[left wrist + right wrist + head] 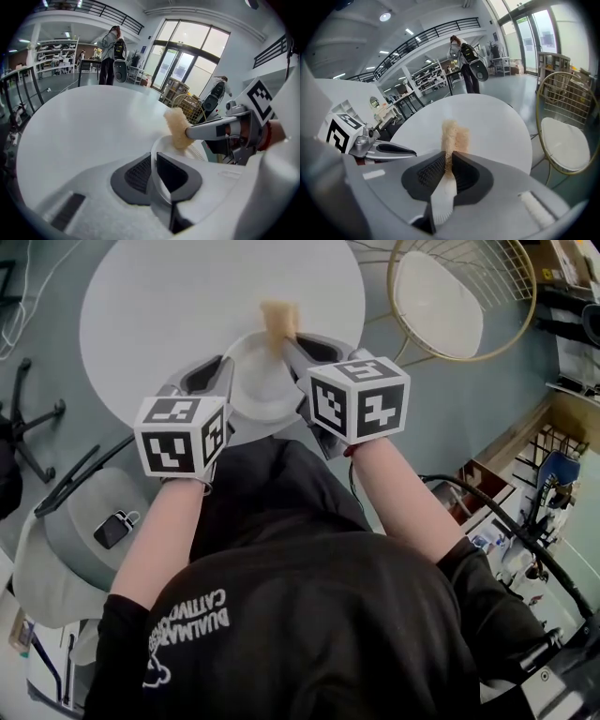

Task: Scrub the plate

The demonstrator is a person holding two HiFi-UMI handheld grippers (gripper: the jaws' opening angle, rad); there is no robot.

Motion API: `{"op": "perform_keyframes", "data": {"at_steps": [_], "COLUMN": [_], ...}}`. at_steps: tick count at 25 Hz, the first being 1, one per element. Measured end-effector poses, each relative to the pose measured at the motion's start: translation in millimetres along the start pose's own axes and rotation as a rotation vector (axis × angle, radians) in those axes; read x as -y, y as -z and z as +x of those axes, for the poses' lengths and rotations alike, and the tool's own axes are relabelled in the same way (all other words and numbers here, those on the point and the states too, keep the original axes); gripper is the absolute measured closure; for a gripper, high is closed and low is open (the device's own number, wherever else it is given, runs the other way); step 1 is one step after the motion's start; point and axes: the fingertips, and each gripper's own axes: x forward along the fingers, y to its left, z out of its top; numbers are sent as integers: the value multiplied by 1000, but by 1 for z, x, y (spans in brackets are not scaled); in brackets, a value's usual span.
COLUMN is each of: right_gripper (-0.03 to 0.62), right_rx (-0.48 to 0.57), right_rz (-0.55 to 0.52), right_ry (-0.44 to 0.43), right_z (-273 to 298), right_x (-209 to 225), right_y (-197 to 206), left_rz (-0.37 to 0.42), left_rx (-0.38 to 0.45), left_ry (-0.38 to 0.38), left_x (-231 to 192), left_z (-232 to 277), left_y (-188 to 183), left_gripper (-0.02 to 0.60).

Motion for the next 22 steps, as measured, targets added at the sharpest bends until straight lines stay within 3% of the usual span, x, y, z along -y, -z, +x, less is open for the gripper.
{"op": "perform_keyframes", "data": {"at_steps": [22], "right_gripper": [542], "right_rx": [-6], "right_rz": [87], "right_ry": [101], "right_z": [-32], "right_x": [45], "right_y": [9], "left_rz": [-20], "left_rx": [4], "left_ry": [-9], "left_x": [1], "left_z": [-2], "left_y": [-1], "left_gripper": [543]}}
